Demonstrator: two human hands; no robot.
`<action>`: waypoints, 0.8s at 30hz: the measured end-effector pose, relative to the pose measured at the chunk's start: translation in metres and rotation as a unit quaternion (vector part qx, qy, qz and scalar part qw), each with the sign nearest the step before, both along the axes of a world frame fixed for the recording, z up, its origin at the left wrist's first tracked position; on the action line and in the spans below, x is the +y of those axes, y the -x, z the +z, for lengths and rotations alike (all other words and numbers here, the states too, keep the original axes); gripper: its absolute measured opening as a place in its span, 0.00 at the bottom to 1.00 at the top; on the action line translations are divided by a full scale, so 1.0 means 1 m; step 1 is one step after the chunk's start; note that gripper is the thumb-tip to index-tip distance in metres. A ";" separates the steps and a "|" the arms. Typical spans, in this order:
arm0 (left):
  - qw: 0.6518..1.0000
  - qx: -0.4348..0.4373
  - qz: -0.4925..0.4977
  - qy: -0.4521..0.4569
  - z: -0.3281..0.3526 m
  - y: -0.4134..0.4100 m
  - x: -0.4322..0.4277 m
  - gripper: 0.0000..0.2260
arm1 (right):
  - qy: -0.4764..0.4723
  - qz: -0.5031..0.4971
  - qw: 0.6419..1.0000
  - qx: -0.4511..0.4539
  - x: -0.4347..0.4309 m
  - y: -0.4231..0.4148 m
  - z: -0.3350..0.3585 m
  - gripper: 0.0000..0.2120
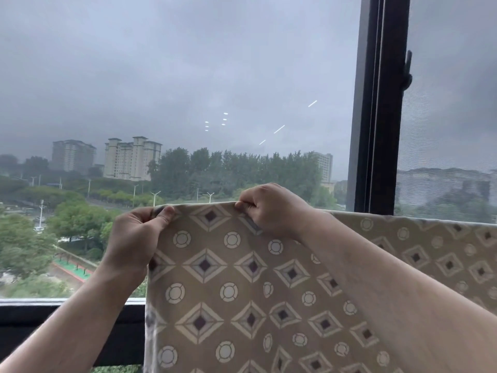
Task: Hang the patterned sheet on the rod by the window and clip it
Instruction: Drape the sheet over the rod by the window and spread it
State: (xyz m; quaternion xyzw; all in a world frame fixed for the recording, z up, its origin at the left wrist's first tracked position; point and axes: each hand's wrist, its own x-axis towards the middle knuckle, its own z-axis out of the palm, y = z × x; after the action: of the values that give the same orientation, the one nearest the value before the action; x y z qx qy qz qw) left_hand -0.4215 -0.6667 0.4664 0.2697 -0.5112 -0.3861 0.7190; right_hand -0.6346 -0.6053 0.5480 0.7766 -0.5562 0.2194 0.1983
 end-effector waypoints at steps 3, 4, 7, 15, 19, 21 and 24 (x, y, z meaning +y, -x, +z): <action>0.999 0.007 0.029 0.012 -0.001 -0.010 -0.004 0.05 | 0.004 0.009 1.000 -0.005 -0.004 -0.011 0.002 0.19; 0.999 0.014 0.033 0.015 -0.001 -0.013 -0.004 0.05 | 0.006 0.013 1.000 -0.008 -0.006 -0.015 0.002 0.18; 0.998 0.038 0.045 0.019 -0.002 -0.022 -0.005 0.03 | 0.014 0.023 1.000 -0.010 -0.010 -0.027 0.003 0.17; 0.991 0.072 0.089 0.073 0.003 -0.045 -0.006 0.10 | 0.031 0.039 0.998 -0.025 -0.027 -0.047 0.000 0.19; 0.993 0.073 0.061 0.070 0.003 -0.055 -0.011 0.12 | 0.038 0.038 0.998 -0.031 -0.032 -0.052 0.000 0.19; 0.995 0.071 0.032 0.065 0.002 -0.058 -0.014 0.13 | 0.043 0.039 0.998 -0.028 -0.033 -0.055 0.000 0.19; 0.993 0.080 0.038 0.076 0.004 -0.061 -0.015 0.08 | 0.053 0.048 0.997 -0.023 -0.033 -0.061 0.001 0.18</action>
State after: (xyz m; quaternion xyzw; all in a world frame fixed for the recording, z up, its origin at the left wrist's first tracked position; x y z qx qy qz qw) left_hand -0.3601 -0.6813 0.4706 0.2017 -0.4694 -0.3390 0.7900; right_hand -0.5732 -0.6380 0.5491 0.7858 -0.5101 0.2755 0.2155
